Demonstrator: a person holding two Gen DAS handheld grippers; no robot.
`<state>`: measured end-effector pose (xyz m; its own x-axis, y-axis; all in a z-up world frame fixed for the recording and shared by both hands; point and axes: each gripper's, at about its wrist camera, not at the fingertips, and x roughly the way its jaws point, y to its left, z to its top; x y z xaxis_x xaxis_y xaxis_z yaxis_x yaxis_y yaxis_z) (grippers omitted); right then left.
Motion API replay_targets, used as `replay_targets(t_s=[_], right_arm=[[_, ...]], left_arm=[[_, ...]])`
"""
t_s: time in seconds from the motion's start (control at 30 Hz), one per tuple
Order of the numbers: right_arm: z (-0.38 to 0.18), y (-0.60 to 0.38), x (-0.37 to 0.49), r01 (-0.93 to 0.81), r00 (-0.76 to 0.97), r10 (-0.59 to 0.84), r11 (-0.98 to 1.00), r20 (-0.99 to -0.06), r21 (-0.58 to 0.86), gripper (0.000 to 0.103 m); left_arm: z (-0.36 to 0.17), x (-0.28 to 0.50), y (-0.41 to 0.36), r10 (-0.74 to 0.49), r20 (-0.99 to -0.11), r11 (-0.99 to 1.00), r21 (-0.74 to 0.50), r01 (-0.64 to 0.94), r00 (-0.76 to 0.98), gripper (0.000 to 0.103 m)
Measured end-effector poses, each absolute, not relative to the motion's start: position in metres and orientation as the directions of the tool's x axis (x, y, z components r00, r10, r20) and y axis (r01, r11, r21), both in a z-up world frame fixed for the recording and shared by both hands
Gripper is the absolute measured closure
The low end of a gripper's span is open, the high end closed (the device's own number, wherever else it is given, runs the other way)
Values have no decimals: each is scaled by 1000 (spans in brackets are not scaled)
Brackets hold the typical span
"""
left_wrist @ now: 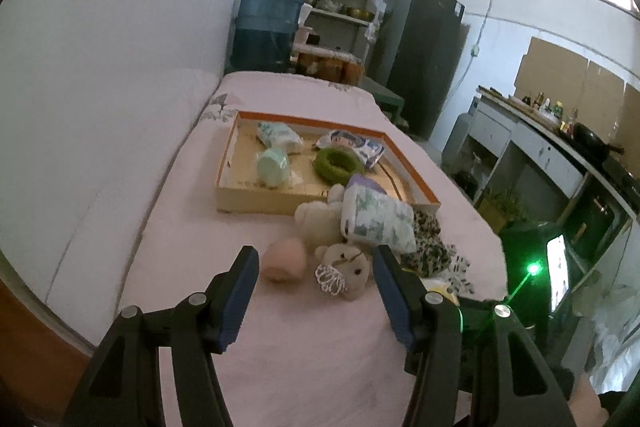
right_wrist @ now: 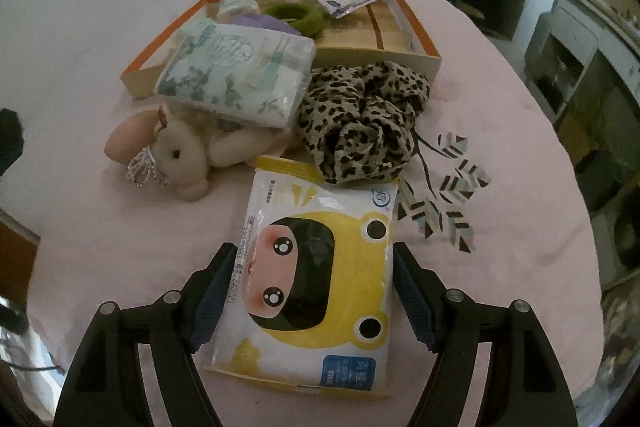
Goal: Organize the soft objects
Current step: 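Lower the right tool toward the yellow cartoon wipes pack, then grasp the yellow wipes pack with the right tool while the left grasps the peach sponge ball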
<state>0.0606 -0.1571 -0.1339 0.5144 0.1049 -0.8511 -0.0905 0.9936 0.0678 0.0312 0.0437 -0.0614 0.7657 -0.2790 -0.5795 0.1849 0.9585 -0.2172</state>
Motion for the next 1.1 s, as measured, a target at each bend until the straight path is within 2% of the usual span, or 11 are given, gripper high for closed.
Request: replay_targets(t_s=[0.2, 0.27, 0.53, 0.67, 1.0, 1.1], right_arm=[[-131, -159, 55, -130, 535, 127, 989, -835, 67, 43], [-130, -161, 53, -138, 534, 145, 987, -833, 83, 44], [-125, -170, 41, -162, 538, 208, 977, -817, 142, 46], [-123, -174, 40, -163, 534, 238, 971, -812, 177, 46], [-122, -177, 42, -158, 528, 257, 966, -809, 203, 46], [-123, -177, 42, -161, 530, 254, 967, -809, 198, 46]], left_arm=[[-76, 37, 39, -279, -599, 960, -198, 198, 751, 44], [-81, 42, 40, -271, -606, 962, -186, 197, 748, 44], [-98, 79, 50, -227, -648, 974, -154, 167, 727, 44], [-105, 91, 48, -239, -671, 971, -157, 181, 702, 49], [-122, 106, 40, -256, -707, 966, -162, 201, 659, 49], [-125, 110, 41, -257, -715, 966, -166, 199, 650, 57]])
